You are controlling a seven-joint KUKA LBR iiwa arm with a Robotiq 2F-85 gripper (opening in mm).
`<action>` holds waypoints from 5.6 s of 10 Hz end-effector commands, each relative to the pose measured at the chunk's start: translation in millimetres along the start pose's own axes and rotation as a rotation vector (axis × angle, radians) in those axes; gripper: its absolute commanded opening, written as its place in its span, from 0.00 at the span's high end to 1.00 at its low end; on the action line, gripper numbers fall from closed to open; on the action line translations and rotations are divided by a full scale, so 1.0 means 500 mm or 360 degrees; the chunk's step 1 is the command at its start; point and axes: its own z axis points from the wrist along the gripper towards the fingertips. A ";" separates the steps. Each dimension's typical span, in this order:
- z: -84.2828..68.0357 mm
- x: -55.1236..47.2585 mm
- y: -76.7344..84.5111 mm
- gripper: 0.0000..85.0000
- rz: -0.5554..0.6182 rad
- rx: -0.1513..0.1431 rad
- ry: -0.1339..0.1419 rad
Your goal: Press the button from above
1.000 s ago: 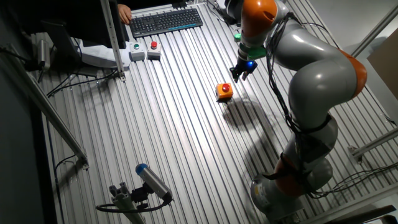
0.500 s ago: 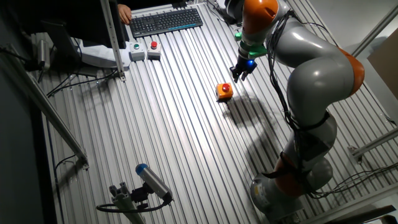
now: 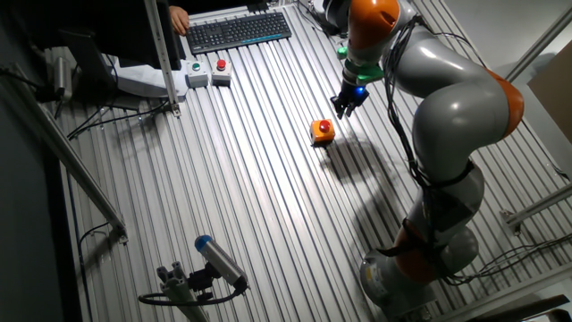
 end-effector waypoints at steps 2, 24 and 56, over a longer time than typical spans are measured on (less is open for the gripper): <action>-0.002 0.002 0.002 0.20 0.0075 0.0048 0.0006; -0.004 -0.001 0.014 0.00 0.0244 0.0074 0.0119; 0.067 -0.084 0.023 1.00 0.0057 0.0020 -0.0120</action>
